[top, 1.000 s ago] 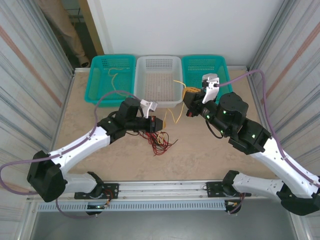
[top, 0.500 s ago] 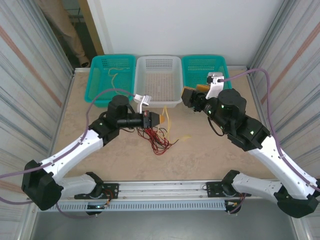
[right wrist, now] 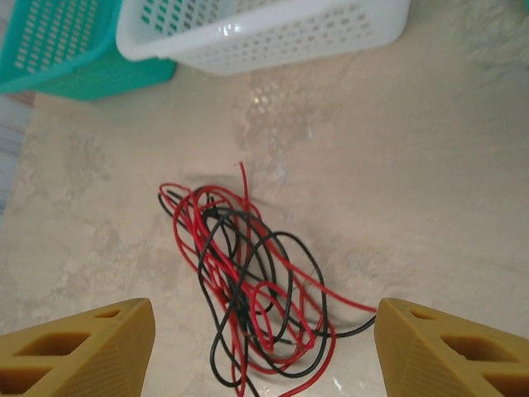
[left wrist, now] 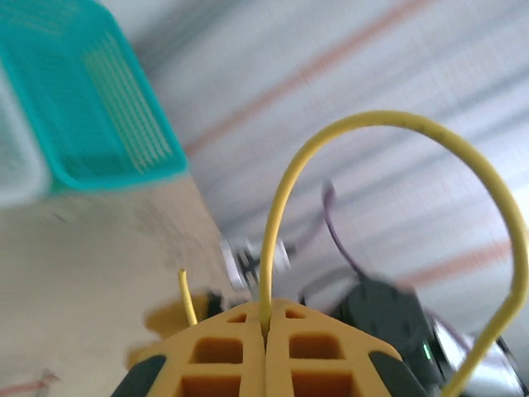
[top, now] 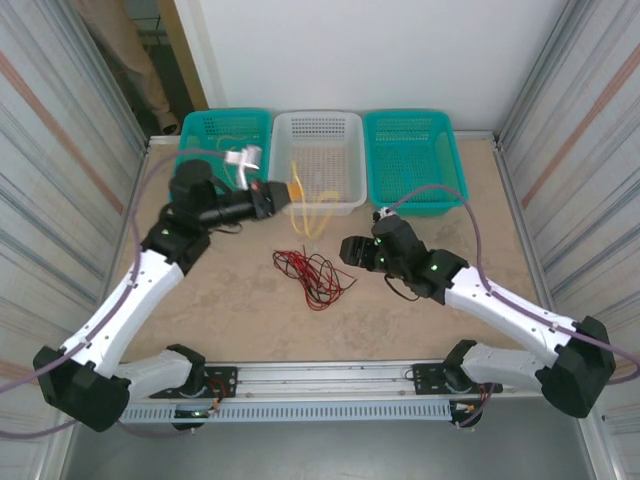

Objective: Untangle the cables

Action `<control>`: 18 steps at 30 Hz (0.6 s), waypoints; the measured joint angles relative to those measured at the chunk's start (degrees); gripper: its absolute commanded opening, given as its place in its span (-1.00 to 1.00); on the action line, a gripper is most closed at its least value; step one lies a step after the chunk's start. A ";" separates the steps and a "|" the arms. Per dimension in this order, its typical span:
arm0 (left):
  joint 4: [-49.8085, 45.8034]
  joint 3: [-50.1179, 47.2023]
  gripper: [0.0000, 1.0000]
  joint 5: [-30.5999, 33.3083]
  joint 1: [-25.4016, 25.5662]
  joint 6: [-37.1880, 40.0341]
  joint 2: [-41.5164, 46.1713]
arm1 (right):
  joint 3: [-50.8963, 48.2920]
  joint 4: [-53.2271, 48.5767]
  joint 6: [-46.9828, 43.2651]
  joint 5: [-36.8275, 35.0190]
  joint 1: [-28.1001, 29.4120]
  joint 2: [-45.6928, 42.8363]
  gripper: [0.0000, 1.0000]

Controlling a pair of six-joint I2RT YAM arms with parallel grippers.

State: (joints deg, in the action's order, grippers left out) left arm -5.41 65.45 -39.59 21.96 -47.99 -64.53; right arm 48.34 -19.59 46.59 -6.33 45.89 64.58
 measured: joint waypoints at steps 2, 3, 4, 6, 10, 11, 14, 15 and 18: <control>-4.63 3.80 -1.00 4.09 -4.74 1.49 -0.76 | 0.72 -0.66 0.98 -0.15 0.55 1.64 0.45; -6.60 5.73 -1.00 6.12 -7.08 2.21 -1.73 | 1.57 -1.51 1.38 -0.76 0.98 2.69 0.50; -8.07 7.56 -1.00 8.11 -9.35 2.84 -3.17 | 2.97 -3.21 2.08 -2.32 1.53 3.91 0.54; -9.57 9.88 -1.00 10.73 -13.22 2.91 -6.78 | 7.43 -8.15 4.02 -7.34 3.61 6.93 0.63; -9.29 10.62 -1.00 12.09 -20.48 0.07 -16.83 | 17.22 -16.37 5.95 -16.85 9.25 12.37 0.64; -9.18 10.67 -1.00 12.39 -21.73 -0.61 -19.37 | 18.51 -17.53 5.95 -18.80 10.29 13.07 0.62; -10.01 12.11 -1.00 13.79 -24.90 -2.40 -27.04 | 19.54 -20.39 5.95 -22.51 12.41 13.97 0.62; -10.29 13.05 -1.00 14.21 -25.53 -2.64 -29.11 | 19.37 -21.11 5.95 -23.08 12.52 14.05 0.62; -10.67 15.98 -1.00 15.45 -26.43 -3.13 -33.24 | 18.40 -21.81 5.90 -24.09 12.50 13.94 0.62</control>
State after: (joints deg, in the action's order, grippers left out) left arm -16.08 81.43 -24.14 -4.47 -51.11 -97.78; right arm 66.74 -41.41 52.49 -30.41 58.39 78.52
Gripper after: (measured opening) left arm 0.064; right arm 0.811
